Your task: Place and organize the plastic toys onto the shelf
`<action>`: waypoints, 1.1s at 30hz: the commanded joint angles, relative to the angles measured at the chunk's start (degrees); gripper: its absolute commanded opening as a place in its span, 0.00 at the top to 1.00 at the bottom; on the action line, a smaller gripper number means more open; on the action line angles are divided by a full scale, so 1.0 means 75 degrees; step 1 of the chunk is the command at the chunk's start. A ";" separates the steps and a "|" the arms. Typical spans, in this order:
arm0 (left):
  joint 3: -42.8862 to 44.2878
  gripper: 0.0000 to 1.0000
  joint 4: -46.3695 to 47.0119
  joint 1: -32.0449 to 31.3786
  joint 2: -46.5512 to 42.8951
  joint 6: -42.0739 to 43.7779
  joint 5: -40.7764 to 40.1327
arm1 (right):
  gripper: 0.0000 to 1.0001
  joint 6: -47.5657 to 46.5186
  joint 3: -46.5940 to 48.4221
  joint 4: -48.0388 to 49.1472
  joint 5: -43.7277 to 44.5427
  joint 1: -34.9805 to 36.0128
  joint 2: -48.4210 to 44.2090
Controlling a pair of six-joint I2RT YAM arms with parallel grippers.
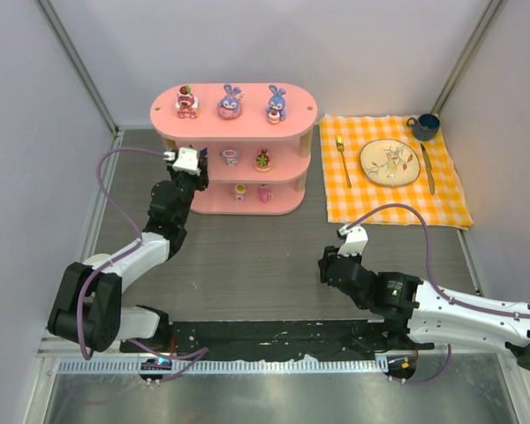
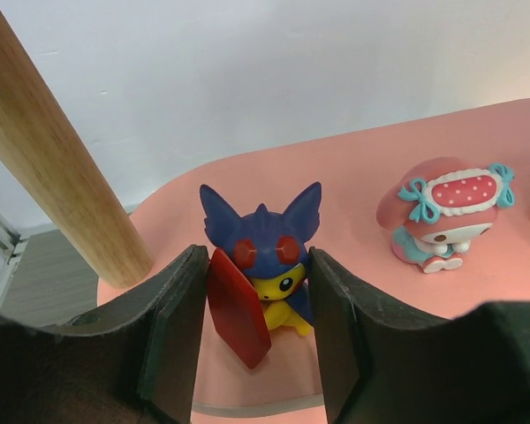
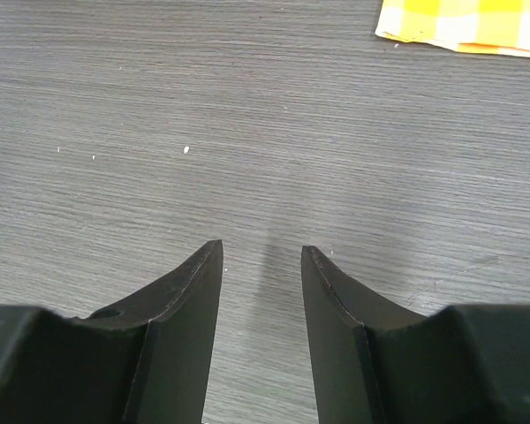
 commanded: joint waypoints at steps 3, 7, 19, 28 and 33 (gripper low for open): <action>0.0047 0.43 0.0170 0.0027 0.0122 0.0100 0.0011 | 0.53 -0.0071 0.0202 0.0246 -0.0028 -0.0092 -0.0077; 0.0047 0.41 0.0170 0.0015 0.0134 0.0088 0.0023 | 0.53 -0.0083 0.0191 0.0246 -0.0051 -0.0115 -0.0147; 0.0000 0.34 0.0170 0.0015 -0.0042 0.0030 -0.0001 | 0.53 -0.0071 0.0155 0.0246 -0.0087 -0.0162 -0.0241; -0.0188 0.18 0.0193 0.0015 -0.0592 -0.0263 -0.0071 | 0.53 -0.0118 0.0155 0.0257 -0.0145 -0.0174 -0.0288; -0.0433 0.13 0.0041 0.0015 -0.1026 -0.0486 -0.0118 | 0.53 -0.0118 0.0144 0.0246 -0.0169 -0.0174 -0.0358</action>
